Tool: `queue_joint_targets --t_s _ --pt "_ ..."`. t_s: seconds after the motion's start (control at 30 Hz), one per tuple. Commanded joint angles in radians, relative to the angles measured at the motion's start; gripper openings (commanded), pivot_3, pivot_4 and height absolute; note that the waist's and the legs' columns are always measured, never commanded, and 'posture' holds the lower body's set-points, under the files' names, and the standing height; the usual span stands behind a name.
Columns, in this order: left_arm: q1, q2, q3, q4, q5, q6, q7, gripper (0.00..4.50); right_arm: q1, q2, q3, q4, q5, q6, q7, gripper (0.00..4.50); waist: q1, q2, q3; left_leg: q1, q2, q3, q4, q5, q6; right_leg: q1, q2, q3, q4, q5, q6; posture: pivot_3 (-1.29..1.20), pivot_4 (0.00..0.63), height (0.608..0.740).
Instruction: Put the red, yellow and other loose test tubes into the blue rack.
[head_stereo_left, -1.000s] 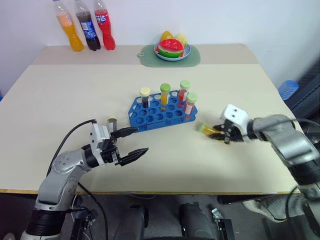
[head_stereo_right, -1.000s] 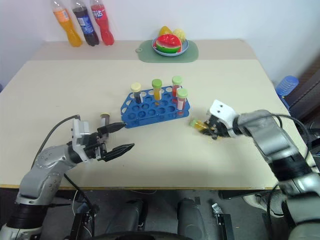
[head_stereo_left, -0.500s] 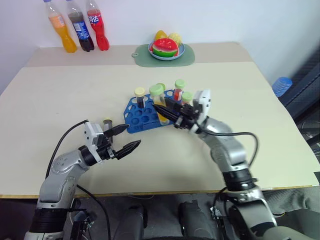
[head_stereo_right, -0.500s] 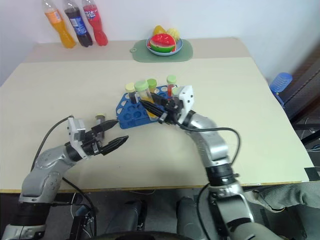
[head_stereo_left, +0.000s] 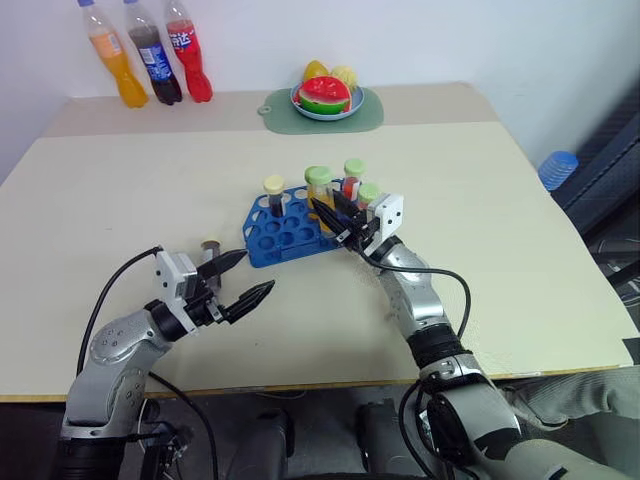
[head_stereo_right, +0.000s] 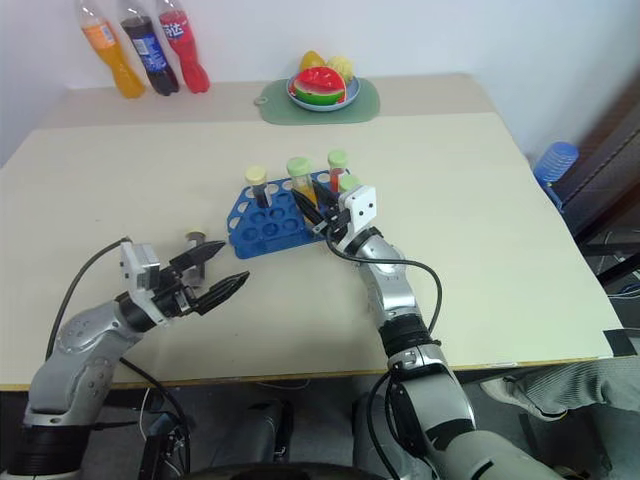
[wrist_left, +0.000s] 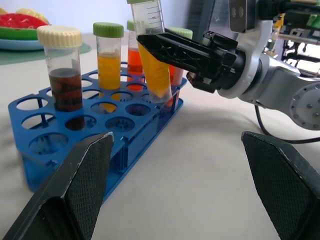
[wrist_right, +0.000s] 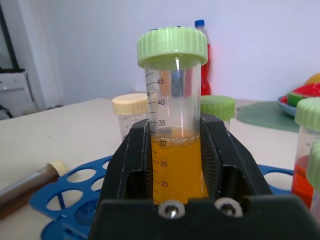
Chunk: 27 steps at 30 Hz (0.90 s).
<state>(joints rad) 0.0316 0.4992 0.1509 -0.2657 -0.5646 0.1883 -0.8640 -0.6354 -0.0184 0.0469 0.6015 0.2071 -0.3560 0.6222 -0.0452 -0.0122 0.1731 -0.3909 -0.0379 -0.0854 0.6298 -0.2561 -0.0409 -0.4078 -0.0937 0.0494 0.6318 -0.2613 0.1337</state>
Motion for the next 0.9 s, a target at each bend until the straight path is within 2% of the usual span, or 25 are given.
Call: queue_joint_targets --t_s 0.03,0.23,0.3,0.43,0.53,0.67,0.73,0.8,0.87,0.9 --pt "0.008 0.01 0.03 -0.043 -0.013 -0.005 0.008 4.27 -0.023 0.018 -0.008 0.071 -0.018 -0.063 -0.008 0.83 0.0 0.0 0.0 0.0 0.0 0.0 0.0 0.0 0.0 0.0 0.0 0.0 0.0 0.0 0.0 0.0 0.15 0.74" --pt "0.013 0.011 0.035 -0.051 -0.006 -0.006 0.024 4.27 -0.068 0.048 -0.014 0.204 -0.049 -0.147 -0.044 0.83 -0.001 0.0 0.0 0.001 0.0 0.0 0.0 0.0 0.0 0.001 0.0 0.0 0.0 0.0 0.0 0.0 0.15 0.74" --pt "0.018 0.007 0.039 -0.056 -0.003 -0.001 0.041 4.27 -0.075 0.048 -0.023 0.219 -0.024 -0.138 0.0 0.83 -0.003 0.0 0.0 0.001 0.0 0.0 0.0 0.0 0.0 0.001 0.0 0.0 0.001 0.0 0.0 0.0 0.15 0.74" --pt "0.021 -0.02 0.063 -0.07 -0.016 0.012 0.111 4.27 -0.059 0.026 -0.014 0.186 -0.04 -0.164 0.028 2.83 -0.002 0.001 0.0 0.001 0.0 0.0 0.0 0.0 0.0 0.001 0.001 0.001 0.001 0.0 0.0 0.0 0.15 0.74" --pt "0.015 -0.058 0.108 -0.102 -0.045 0.074 0.242 4.27 -0.021 -0.009 0.006 0.093 -0.058 -0.151 0.049 4.24 0.0 0.0 0.0 0.001 0.0 0.0 0.0 0.0 0.0 0.0 0.001 0.001 0.0 0.0 0.0 0.0 0.15 0.74" --pt "0.015 -0.082 0.155 -0.181 -0.031 0.212 0.463 4.27 0.085 -0.11 0.047 -0.15 -0.022 -0.033 0.165 4.24 0.005 0.0 0.0 0.0 0.0 -0.001 0.001 0.0 0.0 0.0 0.0 0.001 0.0 0.0 0.0 0.0 0.15 0.74" --pt "0.012 -0.094 0.189 -0.241 -0.085 0.341 0.594 4.27 0.152 -0.19 0.061 -0.289 0.002 0.048 0.225 4.24 0.008 0.0 0.0 0.0 0.0 -0.001 0.001 0.0 0.0 0.001 -0.001 0.001 0.0 0.0 0.0 0.0 0.15 0.74" --pt "-0.014 -0.081 0.229 -0.293 -0.136 0.578 0.774 4.27 0.224 -0.288 0.061 -0.418 0.043 0.14 0.298 4.24 0.009 0.0 0.0 0.0 0.0 -0.001 0.001 0.0 0.0 0.001 -0.001 0.0 0.0 0.0 0.0 0.0 0.15 0.74" --pt "-0.096 -0.062 0.3 -0.302 -0.282 0.897 0.943 4.27 0.289 -0.392 0.045 -0.52 0.09 0.213 0.375 4.24 0.011 0.0 0.0 0.0 0.0 -0.001 0.001 0.0 0.0 0.001 0.0 0.0 0.001 0.0 0.0 0.0 0.15 0.74" --pt "-0.156 -0.065 0.326 -0.293 -0.34 0.996 1.003 4.27 0.323 -0.455 0.037 -0.572 0.124 0.24 0.436 4.24 0.011 0.0 0.0 0.0 0.0 -0.002 0.001 0.0 0.0 0.002 0.0 0.0 0.001 0.0 0.0 0.0 0.15 0.74"
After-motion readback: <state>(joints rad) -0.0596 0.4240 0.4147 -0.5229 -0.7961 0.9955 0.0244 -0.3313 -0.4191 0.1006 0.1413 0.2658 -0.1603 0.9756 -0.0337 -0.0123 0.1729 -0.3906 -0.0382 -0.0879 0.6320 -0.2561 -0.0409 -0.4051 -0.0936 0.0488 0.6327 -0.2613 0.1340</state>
